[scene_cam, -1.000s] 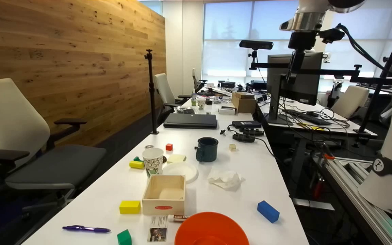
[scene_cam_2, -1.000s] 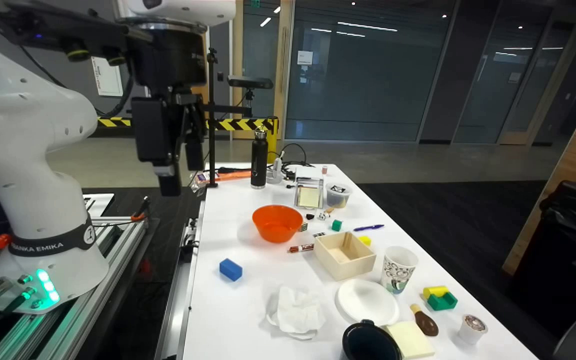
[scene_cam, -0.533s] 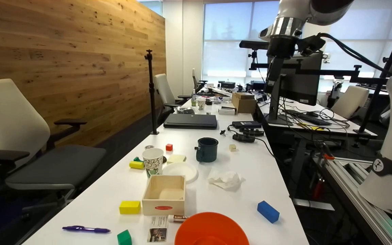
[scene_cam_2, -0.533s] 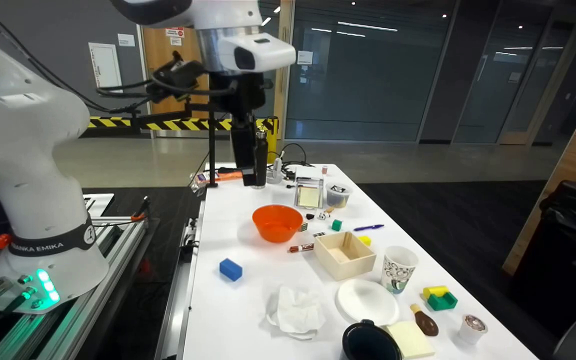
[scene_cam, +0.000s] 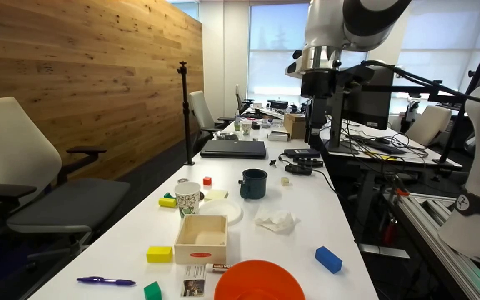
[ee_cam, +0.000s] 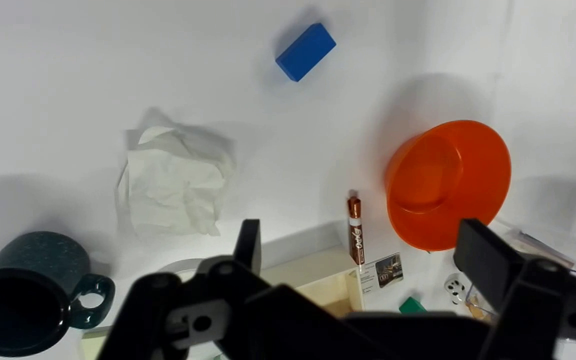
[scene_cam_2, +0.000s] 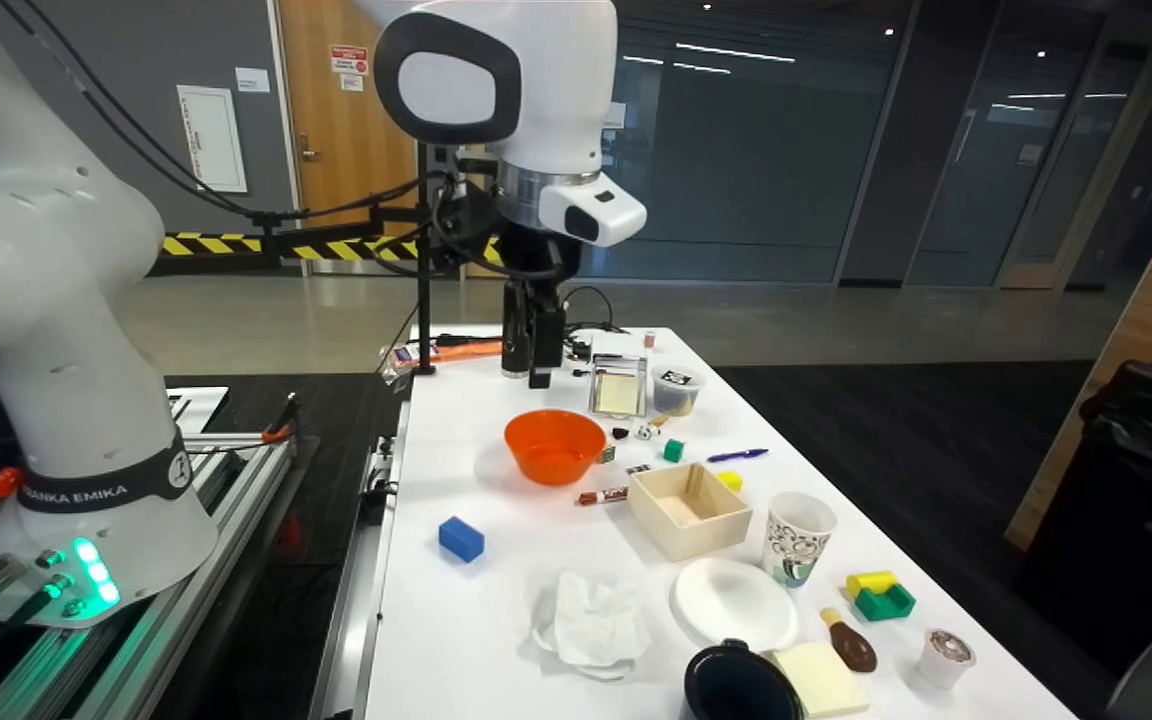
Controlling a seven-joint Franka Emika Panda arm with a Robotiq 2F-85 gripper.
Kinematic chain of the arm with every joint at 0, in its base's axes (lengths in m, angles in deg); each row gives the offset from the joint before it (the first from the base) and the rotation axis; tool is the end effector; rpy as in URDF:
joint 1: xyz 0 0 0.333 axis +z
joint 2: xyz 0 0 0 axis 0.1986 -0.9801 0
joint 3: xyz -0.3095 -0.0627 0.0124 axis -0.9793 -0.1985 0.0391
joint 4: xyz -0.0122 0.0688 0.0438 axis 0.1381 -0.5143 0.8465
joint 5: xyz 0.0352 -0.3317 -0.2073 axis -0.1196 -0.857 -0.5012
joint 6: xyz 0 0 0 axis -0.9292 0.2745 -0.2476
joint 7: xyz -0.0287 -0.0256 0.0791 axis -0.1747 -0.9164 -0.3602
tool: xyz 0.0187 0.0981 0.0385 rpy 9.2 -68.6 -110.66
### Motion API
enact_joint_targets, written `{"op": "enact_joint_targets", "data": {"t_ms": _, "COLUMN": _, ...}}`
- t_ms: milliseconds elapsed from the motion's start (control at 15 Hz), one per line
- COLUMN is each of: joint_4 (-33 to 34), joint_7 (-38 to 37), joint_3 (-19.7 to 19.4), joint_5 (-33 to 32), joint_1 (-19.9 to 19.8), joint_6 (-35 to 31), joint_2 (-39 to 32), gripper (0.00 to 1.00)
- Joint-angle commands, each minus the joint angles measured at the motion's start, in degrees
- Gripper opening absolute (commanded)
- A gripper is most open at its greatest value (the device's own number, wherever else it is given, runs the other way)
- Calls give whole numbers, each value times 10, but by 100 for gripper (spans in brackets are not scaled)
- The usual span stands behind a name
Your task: Put the marker inside the box
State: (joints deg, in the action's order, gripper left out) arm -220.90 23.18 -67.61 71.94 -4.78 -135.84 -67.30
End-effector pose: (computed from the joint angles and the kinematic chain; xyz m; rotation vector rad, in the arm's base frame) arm 0.4153 -0.0148 0.3918 -2.9348 -0.0677 -0.0390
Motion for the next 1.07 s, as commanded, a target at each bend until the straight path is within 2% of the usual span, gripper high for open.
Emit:
{"op": "enact_joint_targets", "data": {"t_ms": 0, "joint_4": 5, "joint_7": 8, "joint_3": 19, "joint_5": 8, "joint_1": -20, "joint_6": 3, "joint_2": -7, "gripper": 100}}
{"op": "enact_joint_targets", "data": {"t_ms": 200, "joint_4": 16, "joint_7": 52, "joint_3": 4, "joint_5": 42, "joint_1": -11, "joint_6": 12, "joint_2": -35, "gripper": 100}}
{"op": "enact_joint_targets", "data": {"t_ms": 400, "joint_4": 52, "joint_7": 173, "joint_3": -15, "joint_5": 139, "joint_1": 14, "joint_6": 0, "joint_2": -104, "gripper": 100}}
{"op": "enact_joint_targets", "data": {"t_ms": 533, "joint_4": 86, "joint_7": 250, "joint_3": -12, "joint_5": 217, "joint_1": 18, "joint_6": 12, "joint_2": -152, "gripper": 100}}
{"op": "enact_joint_targets", "data": {"t_ms": 667, "joint_4": 131, "joint_7": 322, "joint_3": 3, "joint_5": 285, "joint_1": 9, "joint_6": 42, "joint_2": -206, "gripper": 100}}
{"op": "enact_joint_targets", "data": {"t_ms": 800, "joint_4": 176, "joint_7": 366, "joint_3": 29, "joint_5": 325, "joint_1": -9, "joint_6": 77, "joint_2": -257, "gripper": 100}}
{"op": "enact_joint_targets", "data": {"t_ms": 1000, "joint_4": 242, "joint_7": 367, "joint_3": 72, "joint_5": 341, "joint_1": -25, "joint_6": 103, "joint_2": -330, "gripper": 100}}
